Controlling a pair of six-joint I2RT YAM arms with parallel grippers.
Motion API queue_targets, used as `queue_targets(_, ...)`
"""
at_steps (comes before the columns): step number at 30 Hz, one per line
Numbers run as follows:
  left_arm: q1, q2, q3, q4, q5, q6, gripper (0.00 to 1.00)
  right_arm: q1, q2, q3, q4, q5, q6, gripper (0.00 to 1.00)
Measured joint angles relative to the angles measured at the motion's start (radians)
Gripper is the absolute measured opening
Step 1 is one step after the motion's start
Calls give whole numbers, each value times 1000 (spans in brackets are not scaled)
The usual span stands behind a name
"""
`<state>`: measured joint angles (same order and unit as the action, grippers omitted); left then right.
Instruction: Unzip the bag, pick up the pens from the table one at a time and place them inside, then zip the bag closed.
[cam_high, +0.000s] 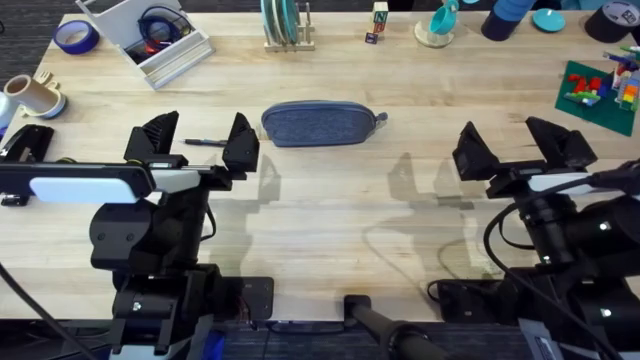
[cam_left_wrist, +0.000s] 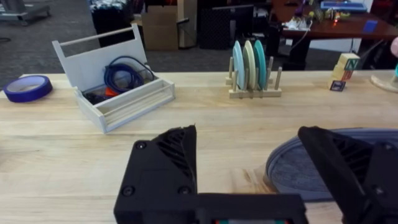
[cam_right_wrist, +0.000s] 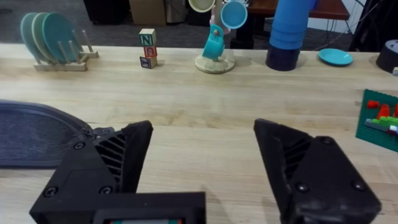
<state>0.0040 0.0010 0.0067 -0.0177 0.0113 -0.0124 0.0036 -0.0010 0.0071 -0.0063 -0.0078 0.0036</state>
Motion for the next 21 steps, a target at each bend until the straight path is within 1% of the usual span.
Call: queue_targets(21, 0, 0, 0, -1, 0, 0, 993, 0, 0, 0, 5, -1, 0, 996)
